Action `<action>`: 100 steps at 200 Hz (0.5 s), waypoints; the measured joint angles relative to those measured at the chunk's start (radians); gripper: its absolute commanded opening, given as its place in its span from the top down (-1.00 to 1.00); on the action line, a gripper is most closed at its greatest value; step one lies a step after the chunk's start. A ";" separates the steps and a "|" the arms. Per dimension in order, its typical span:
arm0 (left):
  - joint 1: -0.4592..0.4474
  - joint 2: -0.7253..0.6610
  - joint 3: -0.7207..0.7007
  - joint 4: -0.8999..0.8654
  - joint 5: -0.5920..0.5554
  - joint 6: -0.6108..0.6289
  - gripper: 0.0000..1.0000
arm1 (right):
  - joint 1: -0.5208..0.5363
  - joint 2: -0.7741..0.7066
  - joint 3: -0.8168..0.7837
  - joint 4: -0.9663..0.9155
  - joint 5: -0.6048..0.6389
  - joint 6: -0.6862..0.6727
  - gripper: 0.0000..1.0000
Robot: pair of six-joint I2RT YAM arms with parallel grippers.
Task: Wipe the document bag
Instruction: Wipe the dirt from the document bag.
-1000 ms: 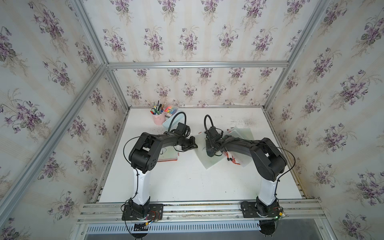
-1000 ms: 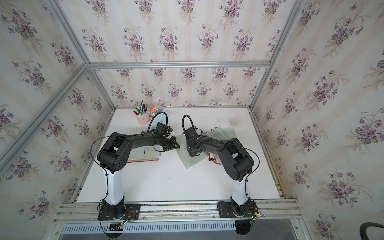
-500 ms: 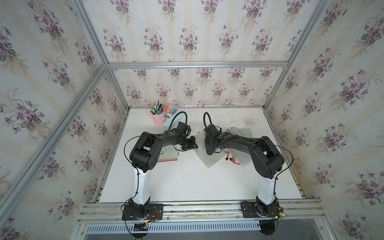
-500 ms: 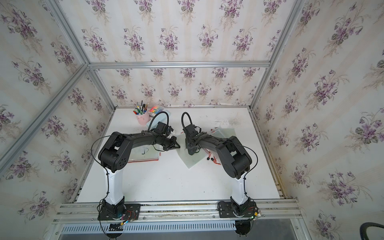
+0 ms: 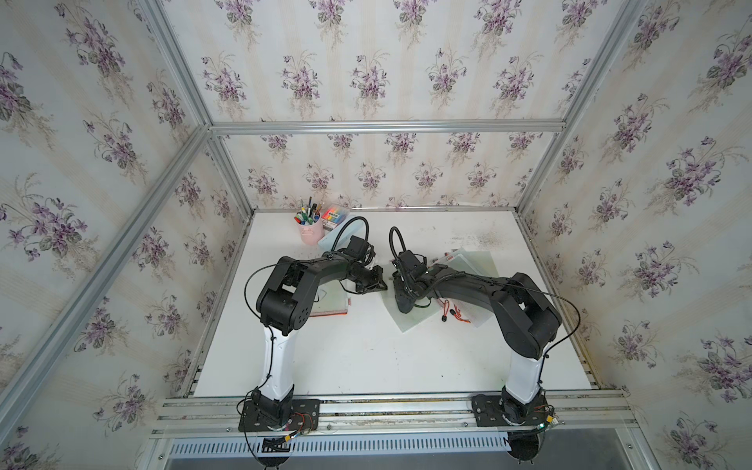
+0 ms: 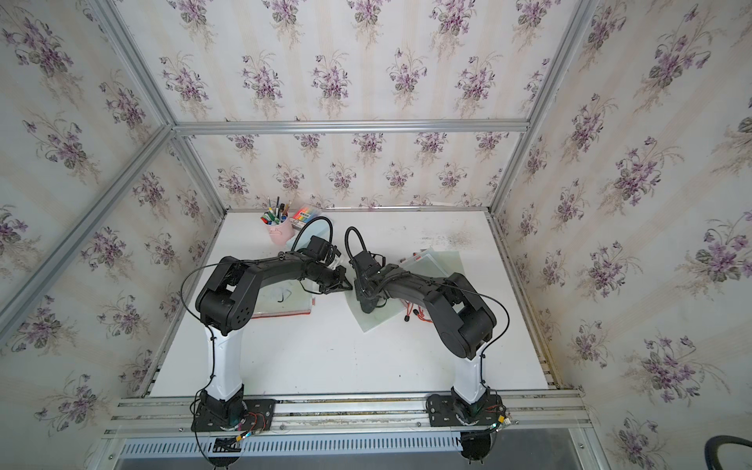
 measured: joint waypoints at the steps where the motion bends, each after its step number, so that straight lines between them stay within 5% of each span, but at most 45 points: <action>1: 0.000 0.000 0.001 -0.002 0.000 0.002 1.00 | 0.000 0.000 0.002 0.000 -0.001 0.000 0.52; 65: 0.003 0.016 0.036 -0.068 0.011 0.082 1.00 | -0.001 0.158 0.079 0.072 -0.024 -0.007 0.51; 100: 0.006 0.026 0.060 -0.111 0.017 0.118 1.00 | 0.007 0.031 -0.130 0.183 -0.017 0.045 0.50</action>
